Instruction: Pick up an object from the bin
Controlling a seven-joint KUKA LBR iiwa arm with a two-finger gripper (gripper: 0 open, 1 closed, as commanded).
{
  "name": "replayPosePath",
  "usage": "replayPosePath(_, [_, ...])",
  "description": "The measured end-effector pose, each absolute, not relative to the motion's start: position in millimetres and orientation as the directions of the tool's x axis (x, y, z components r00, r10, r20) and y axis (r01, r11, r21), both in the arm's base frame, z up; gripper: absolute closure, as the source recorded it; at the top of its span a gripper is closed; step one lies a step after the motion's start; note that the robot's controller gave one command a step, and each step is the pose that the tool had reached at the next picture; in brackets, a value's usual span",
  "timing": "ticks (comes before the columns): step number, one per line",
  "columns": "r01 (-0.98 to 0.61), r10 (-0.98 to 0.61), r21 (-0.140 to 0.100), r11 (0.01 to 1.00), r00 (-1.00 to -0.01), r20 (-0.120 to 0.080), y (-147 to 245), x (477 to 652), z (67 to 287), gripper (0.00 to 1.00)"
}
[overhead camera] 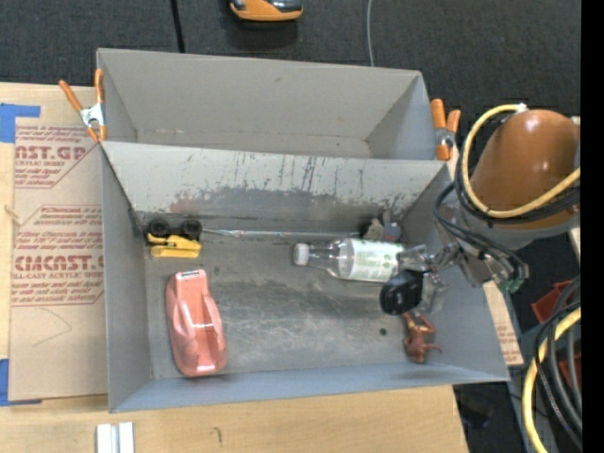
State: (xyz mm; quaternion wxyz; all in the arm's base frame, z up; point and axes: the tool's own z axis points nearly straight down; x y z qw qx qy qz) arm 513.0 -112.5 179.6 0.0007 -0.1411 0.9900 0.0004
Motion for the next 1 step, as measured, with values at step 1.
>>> replayPosePath(1, [-0.280,-0.280,0.003,0.960,-0.960,0.003,-120.1,502.9,243.1,1.00])
